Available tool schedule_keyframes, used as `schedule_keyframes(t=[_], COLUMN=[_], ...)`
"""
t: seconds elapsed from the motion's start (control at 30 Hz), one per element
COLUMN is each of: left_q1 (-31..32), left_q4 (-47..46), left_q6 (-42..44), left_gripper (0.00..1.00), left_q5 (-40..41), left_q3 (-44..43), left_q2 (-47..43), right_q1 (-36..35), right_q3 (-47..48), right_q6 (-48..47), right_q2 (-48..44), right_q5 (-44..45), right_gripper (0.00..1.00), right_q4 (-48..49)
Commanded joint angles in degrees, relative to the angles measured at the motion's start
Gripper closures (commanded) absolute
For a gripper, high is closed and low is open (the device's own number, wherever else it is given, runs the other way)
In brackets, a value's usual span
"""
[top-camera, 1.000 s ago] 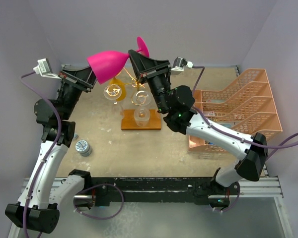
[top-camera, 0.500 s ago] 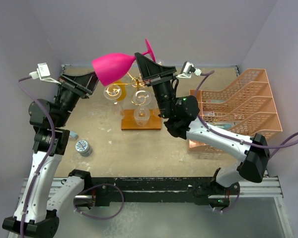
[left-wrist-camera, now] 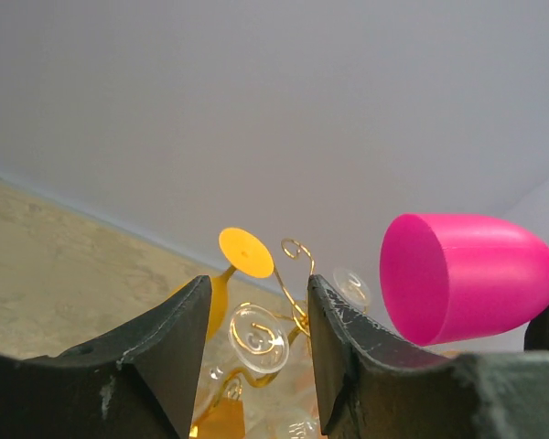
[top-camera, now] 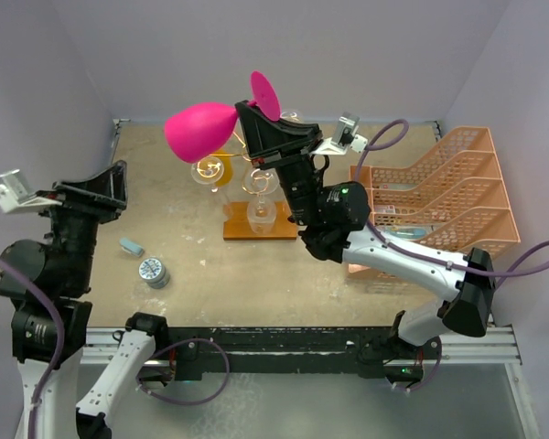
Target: Place the wine glass upside down on the wine glass rack
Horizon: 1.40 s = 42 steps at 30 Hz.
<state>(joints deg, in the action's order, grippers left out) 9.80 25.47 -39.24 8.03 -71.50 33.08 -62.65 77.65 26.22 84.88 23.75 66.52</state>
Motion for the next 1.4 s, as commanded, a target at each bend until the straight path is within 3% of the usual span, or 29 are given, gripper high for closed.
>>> schedule_keyframes(t=[0.0, 0.17, 0.3, 0.5, 0.63, 0.93, 1.37], left_q1=[-0.1, -0.1, -0.1, -0.1, -0.1, -0.1, -0.1], left_q4=[0.3, 3.1, 1.2, -11.3, -16.5, -7.4, -2.3], left_q6=[2.3, 3.5, 0.2, -12.7, -16.2, -15.2, -14.2], left_gripper=[0.56, 0.56, 0.55, 0.53, 0.53, 0.52, 0.86], left_q5=[3.5, 3.2, -4.0, -17.1, -23.8, -24.3, -26.5], left_q3=[-4.2, -9.6, -11.6, -7.9, -5.8, -6.6, -8.8], left_q2=[-1.2, 0.7, 2.1, 3.7, 4.9, 8.6, 10.6], right_q1=[-1.0, -2.2, -4.3, -6.1, -6.3, -6.3, -6.3], right_q3=[3.0, 3.4, 3.8, 5.9, 6.5, 6.4, 8.2], right_q6=[-11.3, -13.9, -15.6, -20.2, -24.9, -30.5, -30.6], right_q2=[0.3, 2.3, 4.5, 7.7, 8.6, 9.1, 11.2], right_q5=[-6.0, -11.4, -12.9, -15.3, -18.8, -19.1, -18.5], right_gripper=[1.0, 1.0, 1.0, 1.0, 1.0, 1.0, 1.0], right_q4=[1.8, 1.6, 1.9, -1.5, -4.6, -6.2, -5.7])
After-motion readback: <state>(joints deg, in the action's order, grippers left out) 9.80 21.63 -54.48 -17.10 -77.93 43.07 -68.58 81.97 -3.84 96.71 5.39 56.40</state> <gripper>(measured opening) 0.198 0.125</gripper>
